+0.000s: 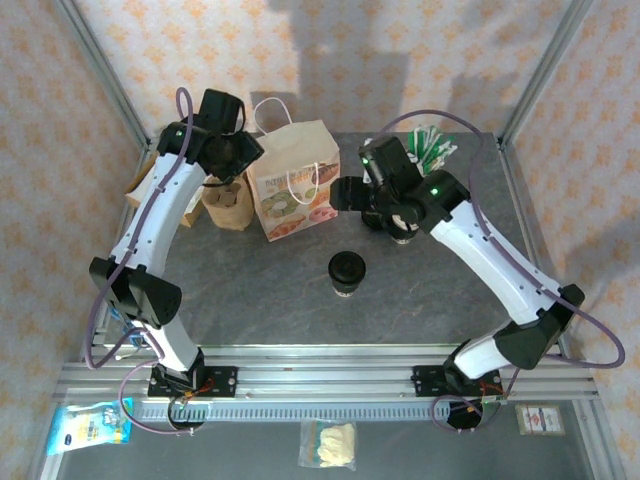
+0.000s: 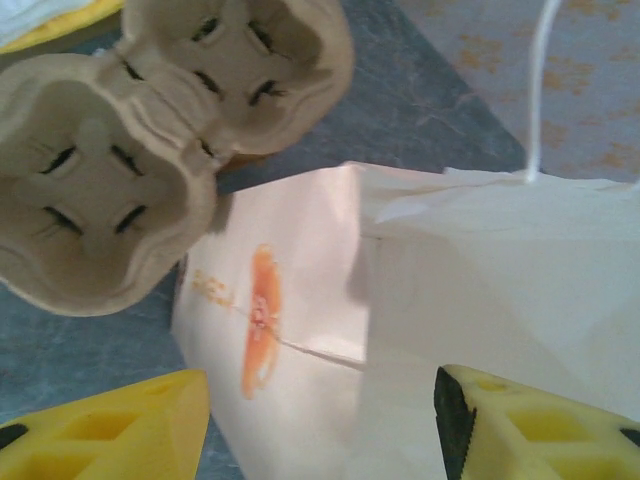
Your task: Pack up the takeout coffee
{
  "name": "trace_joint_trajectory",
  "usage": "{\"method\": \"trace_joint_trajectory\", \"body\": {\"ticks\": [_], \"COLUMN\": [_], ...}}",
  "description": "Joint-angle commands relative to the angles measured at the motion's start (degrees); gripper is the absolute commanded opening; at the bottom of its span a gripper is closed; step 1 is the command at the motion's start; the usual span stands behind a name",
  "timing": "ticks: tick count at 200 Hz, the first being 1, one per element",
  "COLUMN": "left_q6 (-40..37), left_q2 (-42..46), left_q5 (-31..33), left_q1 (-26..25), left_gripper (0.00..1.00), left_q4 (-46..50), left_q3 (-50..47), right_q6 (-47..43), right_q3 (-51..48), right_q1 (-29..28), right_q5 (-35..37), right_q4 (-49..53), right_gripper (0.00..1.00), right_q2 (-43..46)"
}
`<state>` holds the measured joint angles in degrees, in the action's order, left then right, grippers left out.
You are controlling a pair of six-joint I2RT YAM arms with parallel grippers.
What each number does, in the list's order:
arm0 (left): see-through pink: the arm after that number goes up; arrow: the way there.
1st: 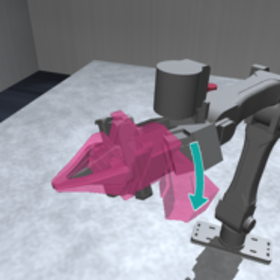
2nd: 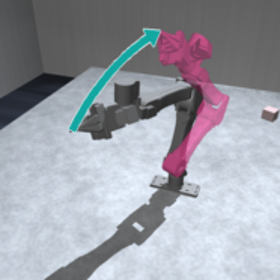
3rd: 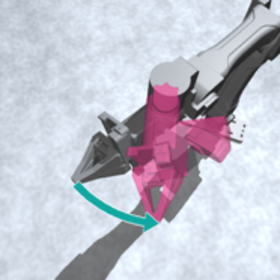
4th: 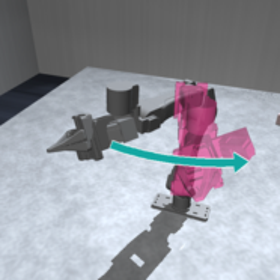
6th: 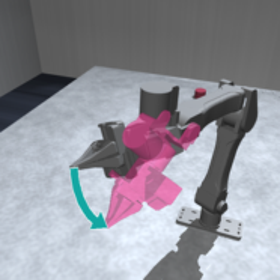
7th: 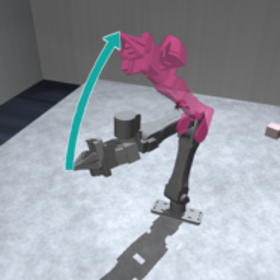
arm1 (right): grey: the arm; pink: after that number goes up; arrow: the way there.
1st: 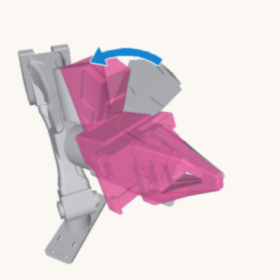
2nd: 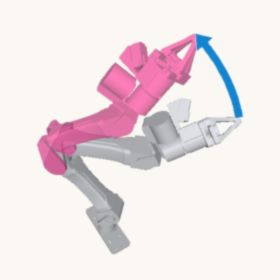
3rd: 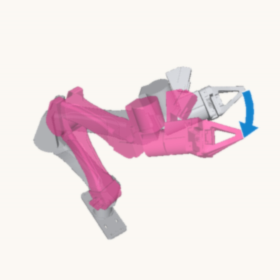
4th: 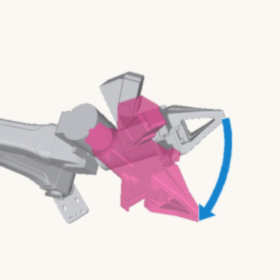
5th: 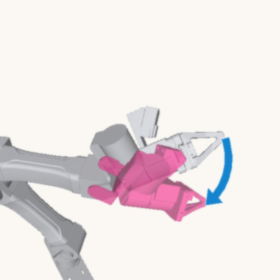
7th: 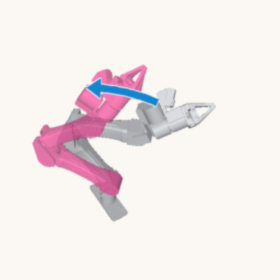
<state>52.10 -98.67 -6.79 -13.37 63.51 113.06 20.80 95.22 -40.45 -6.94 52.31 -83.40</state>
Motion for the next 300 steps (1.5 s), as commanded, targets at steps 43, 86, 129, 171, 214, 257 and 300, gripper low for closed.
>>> {"method": "trace_joint_trajectory", "body": {"ticks": [43,86,129,171,214,257,300], "left_q6": [-1.98,-2.53,-2.44,-2.50,-2.44,-2.52,-2.53], "left_q2": [4.55,10.67,13.74,14.43,14.73,15.65,16.39], "left_q5": [2.74,1.09,-0.75,-2.18,-2.96,-3.54,-4.18], "left_q1": [0.18,0.17,0.83,2.19,2.97,3.58,4.05], "left_gripper": [0.67,0.70,0.74,0.74,0.74,0.74,0.75], "left_q4": [2.24,-2.15,-5.18,-6.53,-7.08,-7.60,-8.36], "left_q3": [5.48,-3.58,-10.04,-11.88,-12.59,-13.97,-15.45], "right_q6": [-1.40,-3.34,-3.67,-3.11,-2.93,-2.64,-2.10], "right_q3": [-13.32,-12.90,-13.25,-12.54,-12.16,-12.25,-12.34], "right_q1": [-4.32,-7.44,-8.07,-8.07,-8.07,-8.07,-8.07], "right_q5": [-0.27,-0.72,-1.11,0.31,0.50,1.21,1.40], "right_q4": [11.24,13.10,11.99,11.54,10.81,10.89,11.03], "right_gripper": [0.77,0.88,0.91,0.89,0.87,0.82,0.76], "right_q2": [1.92,-2.80,-7.10,-9.92,-11.39,-12.14,-12.32]}}
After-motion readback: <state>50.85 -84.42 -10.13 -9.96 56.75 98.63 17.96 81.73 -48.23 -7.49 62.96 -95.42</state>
